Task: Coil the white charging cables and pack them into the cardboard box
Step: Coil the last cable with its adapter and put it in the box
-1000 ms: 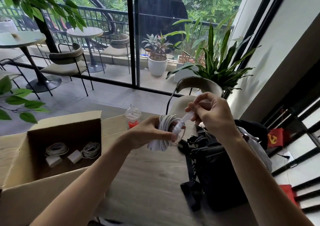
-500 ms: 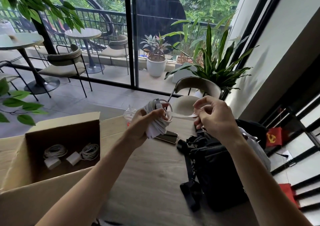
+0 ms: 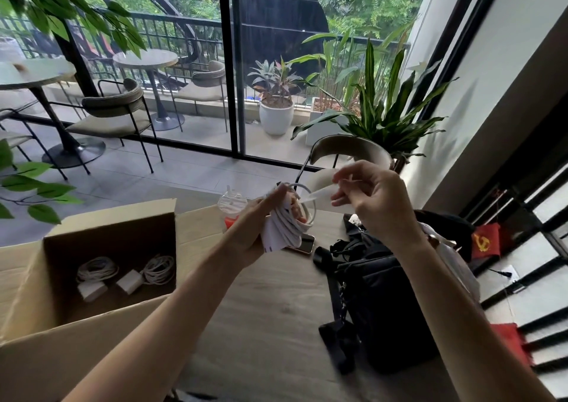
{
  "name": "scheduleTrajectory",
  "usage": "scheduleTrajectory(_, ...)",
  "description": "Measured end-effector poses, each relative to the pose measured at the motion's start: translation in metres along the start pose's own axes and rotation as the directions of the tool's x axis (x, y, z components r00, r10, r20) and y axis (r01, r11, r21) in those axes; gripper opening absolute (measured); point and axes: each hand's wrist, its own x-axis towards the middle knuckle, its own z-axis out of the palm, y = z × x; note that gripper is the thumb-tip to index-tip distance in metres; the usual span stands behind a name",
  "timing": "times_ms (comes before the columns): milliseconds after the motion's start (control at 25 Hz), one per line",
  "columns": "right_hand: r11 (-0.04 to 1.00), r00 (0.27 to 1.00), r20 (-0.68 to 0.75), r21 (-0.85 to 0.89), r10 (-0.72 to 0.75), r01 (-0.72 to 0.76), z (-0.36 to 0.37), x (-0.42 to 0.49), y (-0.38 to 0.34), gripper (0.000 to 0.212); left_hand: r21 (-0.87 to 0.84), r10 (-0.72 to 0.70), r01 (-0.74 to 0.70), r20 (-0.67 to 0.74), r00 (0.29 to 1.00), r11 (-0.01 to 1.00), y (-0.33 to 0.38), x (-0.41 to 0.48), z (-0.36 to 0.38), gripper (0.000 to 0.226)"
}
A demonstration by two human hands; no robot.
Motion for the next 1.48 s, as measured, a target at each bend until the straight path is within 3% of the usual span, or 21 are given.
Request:
scheduleTrajectory(120, 0.997, 0.995, -0.099, -0.073, -0.016, 0.009, 0.001, 0.001, 0.009, 0.006, -0.055, -0.024, 0.026, 0.045, 0.999, 0.998, 0.002, 0.001, 0.005, 0.046)
scheduleTrajectory(280, 0.959, 0.997, -0.058, 0.282, 0.044, -0.025, -0.005, 0.003, 0.007, 0.013, -0.075, 0.006, -0.004, 0.03, 1.0, 0.997, 0.004, 0.001, 0.003, 0.05)
scheduleTrajectory(400, 0.896, 0.994, -0.078, 0.443, 0.074, -0.032, -0.009, 0.007, 0.003, 0.012, -0.104, 0.023, -0.017, 0.058, 0.998, 0.994, 0.002, 0.001, 0.001, 0.048)
scheduleTrajectory(560, 0.927, 0.986, -0.125, 0.37, 0.111, -0.057, -0.006, 0.007, 0.004, 0.013, -0.064, 0.027, -0.024, 0.038, 0.999, 0.998, -0.003, 0.001, 0.001, 0.048)
scheduleTrajectory(680, 0.936, 0.979, -0.144, 0.341, 0.147, -0.09, -0.002, 0.007, 0.006, 0.022, -0.009, 0.031, -0.03, 0.122, 0.992, 0.999, -0.004, -0.003, 0.004, 0.036)
scheduleTrajectory(920, 0.888, 0.979, -0.032, 0.426, 0.202, -0.17, 0.013, 0.003, 0.008, 0.023, -0.068, 0.015, 0.001, 0.23, 0.973, 0.998, -0.003, -0.006, 0.01, 0.034)
scheduleTrajectory(1120, 0.741, 0.922, 0.171, 0.553, 0.347, -0.381, 0.039, -0.008, 0.017, 0.017, -0.157, 0.005, 0.048, 0.322, 0.947, 0.986, -0.006, -0.009, 0.01, 0.036)
scheduleTrajectory(1240, 0.73, 0.899, 0.244, 0.524, 0.364, -0.438, 0.044, -0.007, 0.018, 0.023, -0.17, -0.048, 0.095, 0.264, 0.963, 0.981, -0.007, -0.011, 0.004, 0.05)
scheduleTrajectory(1360, 0.697, 0.856, 0.341, 0.499, 0.388, -0.515, 0.05, -0.01, 0.013, 0.015, -0.132, -0.106, 0.137, 0.218, 0.97, 0.982, -0.008, -0.013, -0.002, 0.059)
scheduleTrajectory(1480, 0.587, 0.824, 0.353, 0.581, 0.442, -0.564, 0.053, -0.009, 0.006, 0.007, 0.051, -0.092, 0.082, 0.239, 0.967, 0.995, 0.0, -0.011, 0.0, 0.049)
